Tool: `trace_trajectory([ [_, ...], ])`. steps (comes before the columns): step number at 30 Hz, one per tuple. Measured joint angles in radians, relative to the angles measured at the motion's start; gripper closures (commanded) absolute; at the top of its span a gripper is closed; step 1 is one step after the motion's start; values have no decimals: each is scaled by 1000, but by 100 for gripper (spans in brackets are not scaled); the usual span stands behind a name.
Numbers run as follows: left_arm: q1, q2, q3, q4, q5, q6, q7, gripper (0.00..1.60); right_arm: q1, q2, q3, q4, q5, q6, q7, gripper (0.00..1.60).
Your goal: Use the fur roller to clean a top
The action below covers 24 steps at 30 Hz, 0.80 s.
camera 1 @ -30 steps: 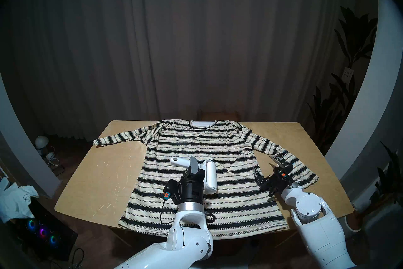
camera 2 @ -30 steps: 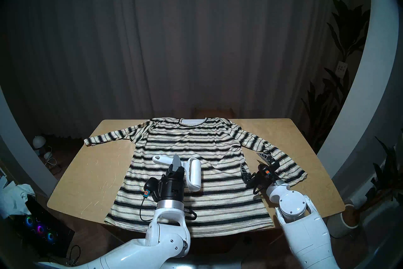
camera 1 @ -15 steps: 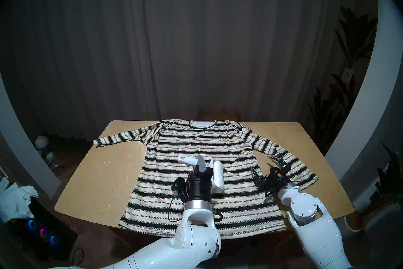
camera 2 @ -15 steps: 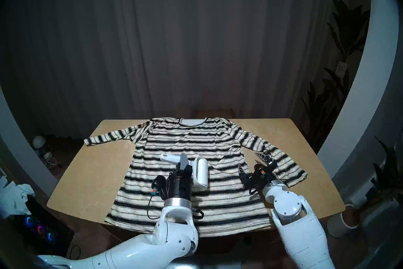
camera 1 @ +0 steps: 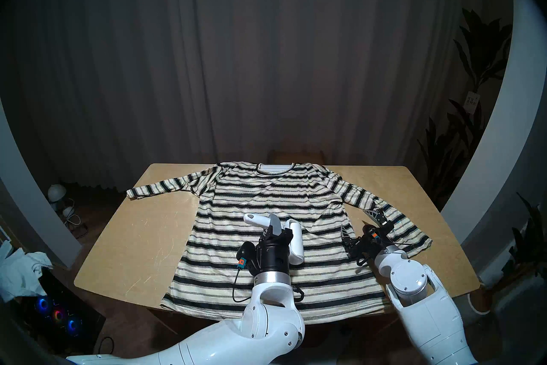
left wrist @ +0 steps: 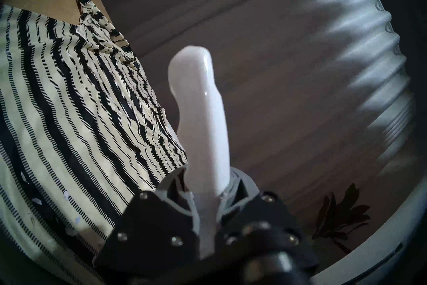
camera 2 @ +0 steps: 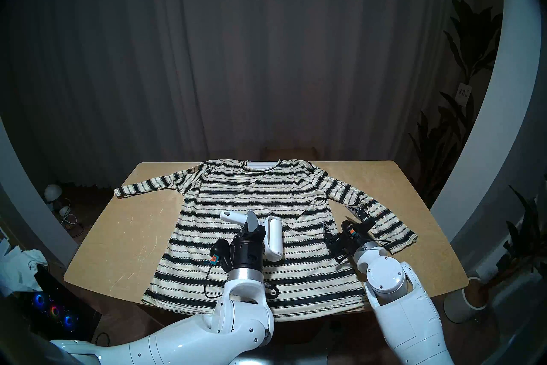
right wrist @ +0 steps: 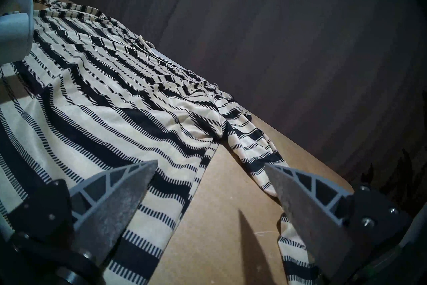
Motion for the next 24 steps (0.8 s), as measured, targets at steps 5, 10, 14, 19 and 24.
trace_trajectory([
  [5,-11,0,8,5,10,-1,23,160,0,8,-1,-7,-3,16,5,0],
  [10,-18,0,9,13,27,-1,39,160,-2,13,6,-9,-3,18,13,0],
  [14,-25,0,15,22,42,-2,41,160,-2,15,13,-6,0,17,18,0],
  [19,-37,3,37,25,39,-2,46,160,-2,16,17,-5,3,15,24,0],
  [24,-42,6,42,20,13,-2,83,160,-2,17,20,-4,7,14,30,0],
])
